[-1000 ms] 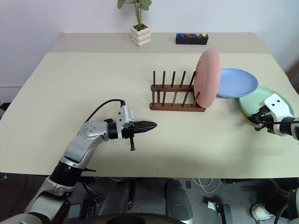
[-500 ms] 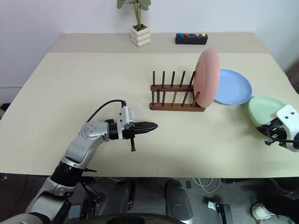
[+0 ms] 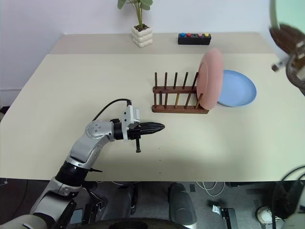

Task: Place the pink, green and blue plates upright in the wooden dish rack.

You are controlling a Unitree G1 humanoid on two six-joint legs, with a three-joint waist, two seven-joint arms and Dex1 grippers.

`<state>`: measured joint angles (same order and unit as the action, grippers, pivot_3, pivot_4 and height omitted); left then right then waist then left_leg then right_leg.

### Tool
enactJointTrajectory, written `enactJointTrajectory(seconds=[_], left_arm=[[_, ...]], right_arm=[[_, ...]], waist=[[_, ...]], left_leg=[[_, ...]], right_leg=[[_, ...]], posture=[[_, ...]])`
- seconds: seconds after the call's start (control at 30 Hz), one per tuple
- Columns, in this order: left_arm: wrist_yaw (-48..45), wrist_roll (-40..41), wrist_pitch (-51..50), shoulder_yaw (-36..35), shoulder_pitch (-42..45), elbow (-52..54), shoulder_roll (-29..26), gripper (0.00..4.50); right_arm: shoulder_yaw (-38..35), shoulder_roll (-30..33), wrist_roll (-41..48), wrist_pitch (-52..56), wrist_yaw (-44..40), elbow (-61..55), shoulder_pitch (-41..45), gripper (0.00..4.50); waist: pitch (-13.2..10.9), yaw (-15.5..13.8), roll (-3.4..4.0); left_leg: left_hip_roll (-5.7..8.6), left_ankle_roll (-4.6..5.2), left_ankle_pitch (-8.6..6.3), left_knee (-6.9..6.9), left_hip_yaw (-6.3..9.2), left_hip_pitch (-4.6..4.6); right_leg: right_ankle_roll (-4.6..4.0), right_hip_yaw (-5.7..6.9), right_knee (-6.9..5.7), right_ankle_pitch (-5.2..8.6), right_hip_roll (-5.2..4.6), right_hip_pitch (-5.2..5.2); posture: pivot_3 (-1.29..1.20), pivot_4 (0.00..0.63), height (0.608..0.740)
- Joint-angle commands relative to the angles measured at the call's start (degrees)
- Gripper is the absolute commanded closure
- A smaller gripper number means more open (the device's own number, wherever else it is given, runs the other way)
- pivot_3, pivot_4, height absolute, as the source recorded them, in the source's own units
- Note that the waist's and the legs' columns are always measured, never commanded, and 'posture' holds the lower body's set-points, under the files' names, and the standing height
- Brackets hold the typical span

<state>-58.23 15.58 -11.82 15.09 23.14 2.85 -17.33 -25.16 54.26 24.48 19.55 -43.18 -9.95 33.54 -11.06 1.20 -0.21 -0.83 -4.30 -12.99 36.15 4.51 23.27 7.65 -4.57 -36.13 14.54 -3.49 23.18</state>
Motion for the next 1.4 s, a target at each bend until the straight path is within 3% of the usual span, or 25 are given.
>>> enactJointTrajectory(seconds=[0.03,0.2,0.4,0.87,1.4], left_arm=[[0.95,0.72,1.01,-1.42,0.10,1.51,-0.36,4.50],[2.67,1.78,0.20,-3.41,-1.22,3.52,-1.36,4.50],[5.08,3.54,-1.06,-7.84,-3.61,6.55,-3.94,4.50],[6.38,4.97,-1.34,-10.22,-4.93,6.99,-6.56,4.50],[6.19,4.56,-0.98,-9.67,-4.61,6.24,-6.32,4.50]], right_arm=[[4.73,-2.00,3.33,-0.24,-1.33,-4.56,3.89,4.44],[10.48,-10.85,18.85,8.58,-1.28,-12.81,8.95,4.44],[9.08,-19.43,34.35,18.25,7.77,-13.38,6.98,4.44],[5.09,-24.66,46.24,24.23,19.80,-9.13,-0.32,4.44],[4.56,-27.17,50.66,25.37,27.07,-4.88,-2.81,4.44]], waist=[[0.00,-0.23,0.00],[-0.01,-0.16,0.00],[-0.02,-0.41,-0.04],[-0.01,-0.17,-0.04],[-0.01,-0.07,-0.04]], left_leg=[[0.00,0.00,0.00,0.01,0.00,0.01],[0.00,0.00,0.00,0.02,0.04,0.05],[0.00,0.00,0.00,0.04,0.16,0.09],[-0.01,0.01,0.00,0.02,0.16,0.09],[-0.02,0.00,0.00,0.01,0.16,0.09]], right_leg=[[0.00,0.00,0.00,0.00,-0.01,0.00],[0.00,0.02,-0.04,-0.01,-0.02,0.05],[-0.03,0.13,-0.07,-0.01,-0.02,0.04],[-0.17,0.14,-0.08,0.06,0.01,0.06],[-0.18,0.13,-0.08,0.08,0.02,0.07]], posture=[[0.00,0.150,0.730],[0.00,0.150,0.730],[0.00,0.150,0.730],[0.00,0.150,0.730],[0.00,0.150,0.730]])
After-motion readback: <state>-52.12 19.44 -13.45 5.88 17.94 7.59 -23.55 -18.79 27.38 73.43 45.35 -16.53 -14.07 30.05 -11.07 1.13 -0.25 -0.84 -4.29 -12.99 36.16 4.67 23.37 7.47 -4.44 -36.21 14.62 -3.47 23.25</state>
